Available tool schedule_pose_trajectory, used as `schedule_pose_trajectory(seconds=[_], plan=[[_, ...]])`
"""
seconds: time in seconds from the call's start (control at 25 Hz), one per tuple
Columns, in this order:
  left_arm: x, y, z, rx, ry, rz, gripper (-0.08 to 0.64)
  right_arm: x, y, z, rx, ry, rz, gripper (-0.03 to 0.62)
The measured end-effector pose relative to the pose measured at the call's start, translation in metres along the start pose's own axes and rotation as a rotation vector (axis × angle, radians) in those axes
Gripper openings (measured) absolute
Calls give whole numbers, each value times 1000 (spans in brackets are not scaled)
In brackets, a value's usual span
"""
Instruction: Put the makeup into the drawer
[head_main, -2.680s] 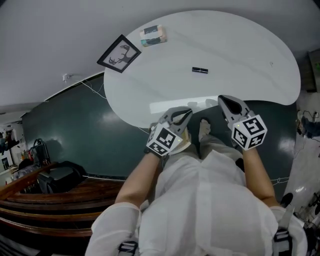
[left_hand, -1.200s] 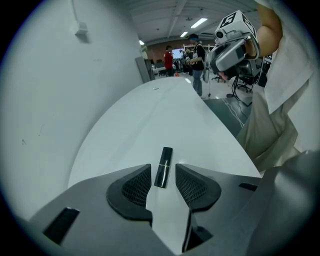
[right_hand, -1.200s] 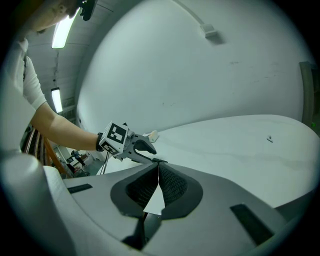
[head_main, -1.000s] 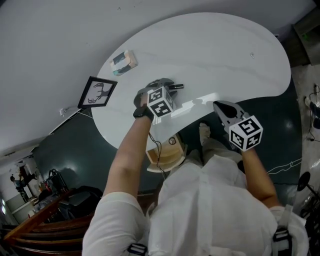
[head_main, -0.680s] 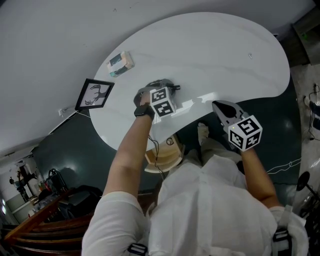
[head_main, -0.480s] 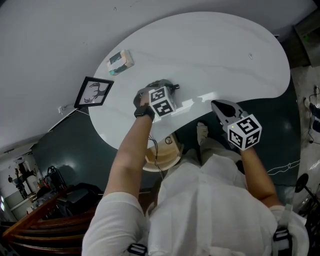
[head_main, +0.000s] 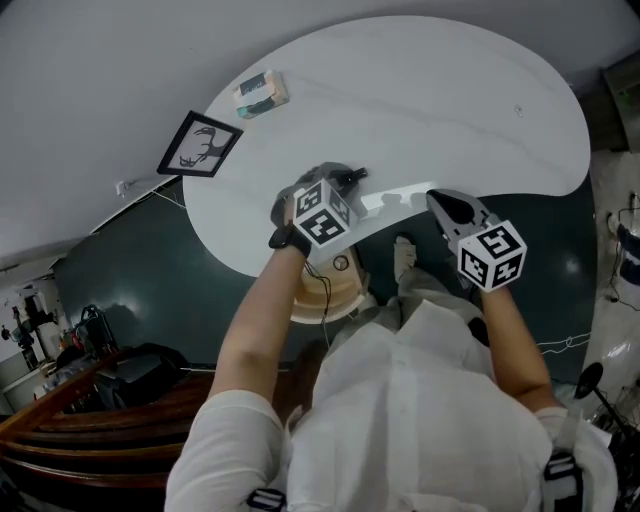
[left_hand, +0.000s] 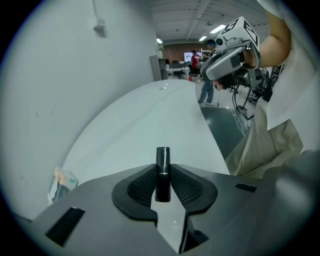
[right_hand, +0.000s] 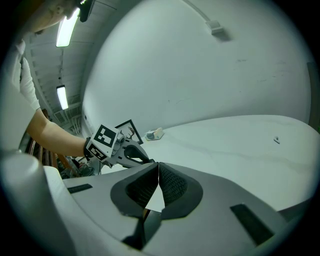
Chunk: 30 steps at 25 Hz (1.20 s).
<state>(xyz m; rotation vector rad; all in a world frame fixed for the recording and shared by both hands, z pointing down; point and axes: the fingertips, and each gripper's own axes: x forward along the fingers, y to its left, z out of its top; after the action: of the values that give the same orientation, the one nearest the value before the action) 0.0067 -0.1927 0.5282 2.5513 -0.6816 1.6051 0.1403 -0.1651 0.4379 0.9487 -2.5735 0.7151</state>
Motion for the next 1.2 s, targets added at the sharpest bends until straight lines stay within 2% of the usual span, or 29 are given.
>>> schedule_pose_trajectory(seconds=[0.24, 0.56, 0.88, 1.2], plan=[[-52, -44, -35, -102, -44, 42, 100, 4, 52, -14, -34, 16, 33, 11], [-97, -134, -96, -145, -44, 15, 98, -5, 139, -51, -73, 44, 87, 11], [-82, -217, -167, -155, 17, -58, 100, -21, 191, -99, -76, 54, 75, 11], [-29, -242, -212, -105, 93, -135, 100, -39, 210, -141, -49, 74, 29, 11]])
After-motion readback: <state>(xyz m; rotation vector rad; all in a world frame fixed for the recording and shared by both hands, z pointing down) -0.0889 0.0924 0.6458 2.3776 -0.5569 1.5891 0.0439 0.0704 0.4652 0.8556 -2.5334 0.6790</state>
